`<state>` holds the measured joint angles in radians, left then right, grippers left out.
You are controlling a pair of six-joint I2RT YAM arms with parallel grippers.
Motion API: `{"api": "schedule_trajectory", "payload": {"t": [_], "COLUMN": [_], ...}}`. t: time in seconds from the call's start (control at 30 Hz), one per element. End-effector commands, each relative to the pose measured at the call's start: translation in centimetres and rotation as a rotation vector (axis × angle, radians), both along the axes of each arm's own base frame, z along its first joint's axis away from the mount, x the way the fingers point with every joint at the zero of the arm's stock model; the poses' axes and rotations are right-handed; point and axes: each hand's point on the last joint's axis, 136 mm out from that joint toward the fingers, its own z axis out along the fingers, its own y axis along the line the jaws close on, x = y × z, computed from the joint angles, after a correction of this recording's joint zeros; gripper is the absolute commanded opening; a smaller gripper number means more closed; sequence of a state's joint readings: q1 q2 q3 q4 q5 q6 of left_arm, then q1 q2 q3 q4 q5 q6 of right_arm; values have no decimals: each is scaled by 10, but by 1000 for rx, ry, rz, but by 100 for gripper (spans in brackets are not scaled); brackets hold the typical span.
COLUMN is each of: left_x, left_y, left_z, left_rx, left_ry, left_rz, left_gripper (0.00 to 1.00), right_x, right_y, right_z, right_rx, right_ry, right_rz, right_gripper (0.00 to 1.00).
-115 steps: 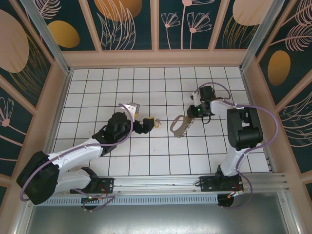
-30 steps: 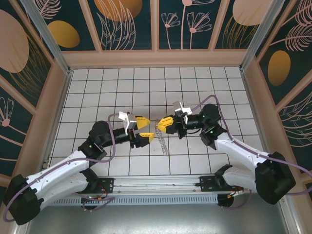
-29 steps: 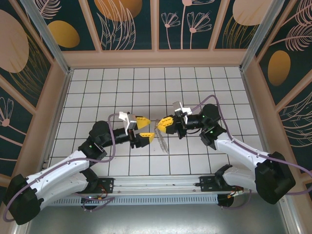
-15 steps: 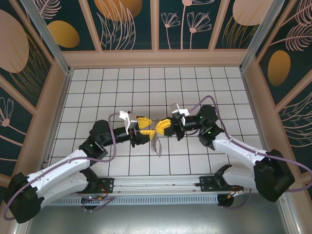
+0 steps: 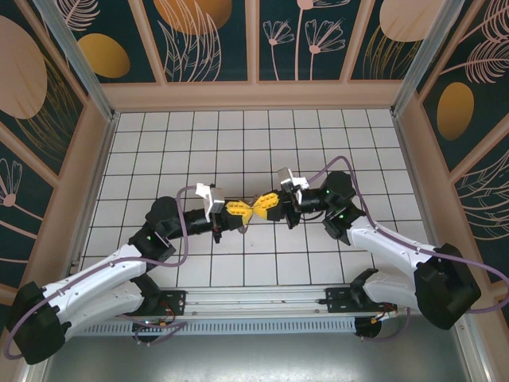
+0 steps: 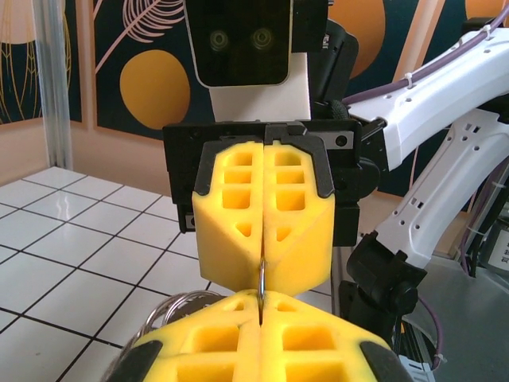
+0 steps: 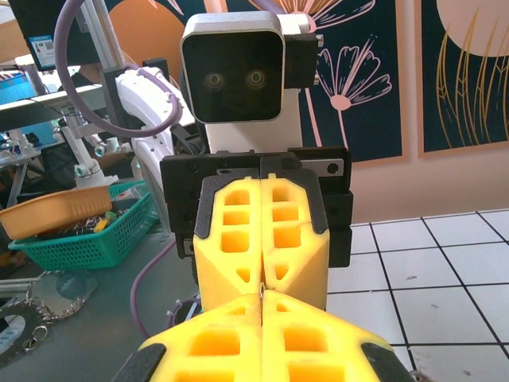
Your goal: Put the keys on the keyring
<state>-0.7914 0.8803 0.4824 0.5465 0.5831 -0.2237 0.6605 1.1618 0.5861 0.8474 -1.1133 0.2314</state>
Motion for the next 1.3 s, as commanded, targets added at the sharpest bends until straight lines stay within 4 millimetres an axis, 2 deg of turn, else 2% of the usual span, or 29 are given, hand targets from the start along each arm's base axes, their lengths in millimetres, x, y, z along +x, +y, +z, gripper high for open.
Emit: {"api": "schedule_trajectory", "payload": {"t": [0.0,0.07,0.1,0.23,0.5,0.7,0.9,1.1,1.2,1.27], "left_x": [8,8,9,10,7,8,10,12,13,13], "left_y": [6,8,9,13,12,10,9,7,7,7], "left_z": [21,20,19,16,11,5,0,0,-1,-1], "left_rx": [-35,-24,-19,0,15,69,119,136,145,149], "left_ry": [-61,-69,-71,-78,-76,-68,-63,-59,-52,-52], "left_rz": [63,78,84,109,91,84,87,83,85,90], "left_gripper": [0,0,0,0,0,0,0,0,0,0], "right_x": [-12,-8,-5,4,20,21,15,19,18,19], "right_y": [1,0,-1,-7,-6,7,13,18,19,19], "right_z": [2,-2,-3,-12,-15,-13,-12,-19,-19,-19], "right_rx": [5,-18,-29,-92,-165,-194,-216,-274,-284,-282], "right_ry": [-44,-43,-48,-83,-160,-195,-222,-231,-242,-244], "right_rz": [27,-23,-55,-186,-328,-306,-266,-259,-255,-256], "right_gripper": [8,24,29,36,30,27,24,11,0,0]}}
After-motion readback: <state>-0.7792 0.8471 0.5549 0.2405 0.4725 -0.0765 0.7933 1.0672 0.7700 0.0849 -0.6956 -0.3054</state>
